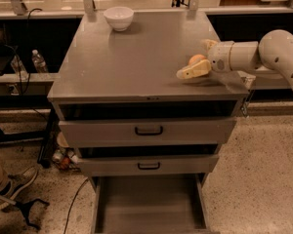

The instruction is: Pick orange from bottom drawer and place on counter

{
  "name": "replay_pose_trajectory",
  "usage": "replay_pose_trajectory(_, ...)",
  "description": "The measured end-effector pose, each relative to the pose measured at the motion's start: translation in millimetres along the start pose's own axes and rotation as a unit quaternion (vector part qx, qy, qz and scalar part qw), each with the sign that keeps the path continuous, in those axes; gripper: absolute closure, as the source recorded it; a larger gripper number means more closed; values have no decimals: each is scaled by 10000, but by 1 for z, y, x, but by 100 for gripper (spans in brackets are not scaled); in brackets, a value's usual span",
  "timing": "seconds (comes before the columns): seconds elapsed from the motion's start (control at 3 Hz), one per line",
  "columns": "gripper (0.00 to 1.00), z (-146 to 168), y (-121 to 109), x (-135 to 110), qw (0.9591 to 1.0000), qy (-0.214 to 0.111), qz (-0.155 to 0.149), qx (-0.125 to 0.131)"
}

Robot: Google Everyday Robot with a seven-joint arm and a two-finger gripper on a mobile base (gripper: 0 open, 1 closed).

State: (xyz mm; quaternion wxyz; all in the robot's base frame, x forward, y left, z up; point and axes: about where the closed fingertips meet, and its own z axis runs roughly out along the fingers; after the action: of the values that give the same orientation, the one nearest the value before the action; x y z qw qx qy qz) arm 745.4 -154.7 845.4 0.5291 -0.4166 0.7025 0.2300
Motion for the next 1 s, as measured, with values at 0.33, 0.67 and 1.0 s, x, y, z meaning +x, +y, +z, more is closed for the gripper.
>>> replay_pose_trajectory(0.33, 0, -23, -10, -2, 9998, -118, 69, 132)
replay_pose_trajectory(0.67, 0, -55, -22, 1, 9990, -194, 143, 387)
replay_pose_trajectory(1.0, 0, -89, -31, 11, 9971, -257, 277, 657)
